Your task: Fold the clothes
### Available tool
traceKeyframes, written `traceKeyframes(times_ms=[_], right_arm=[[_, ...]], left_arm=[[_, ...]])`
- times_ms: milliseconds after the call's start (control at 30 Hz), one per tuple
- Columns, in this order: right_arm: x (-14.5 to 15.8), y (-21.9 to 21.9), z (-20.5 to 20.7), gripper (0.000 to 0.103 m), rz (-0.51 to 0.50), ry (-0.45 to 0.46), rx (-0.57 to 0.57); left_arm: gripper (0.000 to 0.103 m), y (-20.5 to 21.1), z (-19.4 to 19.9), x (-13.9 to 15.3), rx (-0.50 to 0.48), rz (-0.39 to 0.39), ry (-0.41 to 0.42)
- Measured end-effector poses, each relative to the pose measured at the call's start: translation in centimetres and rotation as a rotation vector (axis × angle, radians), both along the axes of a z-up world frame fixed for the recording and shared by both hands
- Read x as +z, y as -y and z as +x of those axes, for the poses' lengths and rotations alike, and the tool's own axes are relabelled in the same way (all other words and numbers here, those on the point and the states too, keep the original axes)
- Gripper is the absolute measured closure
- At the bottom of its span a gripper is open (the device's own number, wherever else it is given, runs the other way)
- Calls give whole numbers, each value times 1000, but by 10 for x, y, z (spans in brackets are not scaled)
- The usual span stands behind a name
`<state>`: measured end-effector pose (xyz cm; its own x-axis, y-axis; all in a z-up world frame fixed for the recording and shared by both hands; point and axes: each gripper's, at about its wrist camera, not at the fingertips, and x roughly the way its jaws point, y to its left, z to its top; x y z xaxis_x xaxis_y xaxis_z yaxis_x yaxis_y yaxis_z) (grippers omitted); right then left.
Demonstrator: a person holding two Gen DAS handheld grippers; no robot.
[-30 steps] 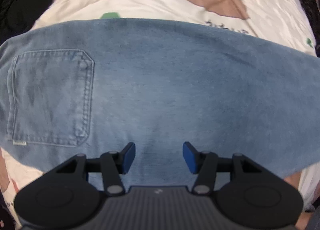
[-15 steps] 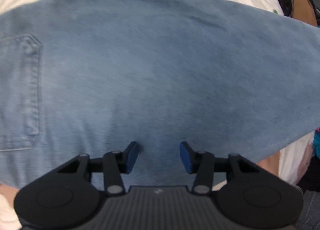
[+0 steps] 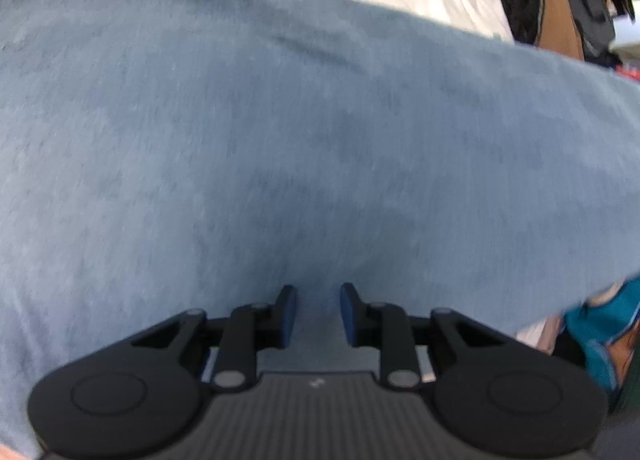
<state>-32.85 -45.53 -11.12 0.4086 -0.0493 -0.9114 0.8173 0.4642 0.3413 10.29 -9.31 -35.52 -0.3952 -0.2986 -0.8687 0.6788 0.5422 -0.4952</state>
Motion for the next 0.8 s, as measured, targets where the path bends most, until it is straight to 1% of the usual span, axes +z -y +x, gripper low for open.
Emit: traceKeyframes(times_ms=[200, 333, 400, 467, 533, 667, 733, 800], right_arm=[[29, -9, 30, 95, -14, -25, -3], [48, -14, 50, 95, -23, -42, -5], [57, -18, 60, 95, -30, -54, 2], [64, -23, 70, 95, -42, -74, 33], [70, -27, 81, 95, -55, -95, 65], [83, -37, 101, 95, -81, -136, 128], [90, -42, 112, 95, -93, -157, 159], [93, -43, 117, 95, -106, -159, 172]], left_arm=[[81, 9, 28, -2, 88, -41, -29], [91, 23, 51, -6, 113, -34, -47], [92, 31, 59, -2, 133, -41, -29], [92, 40, 63, 5, 129, -53, 10], [92, 46, 71, 6, 128, -65, 37], [92, 67, 76, 4, 160, -74, 44], [92, 85, 70, 0, 181, -74, 54], [91, 91, 67, 1, 193, -73, 65]])
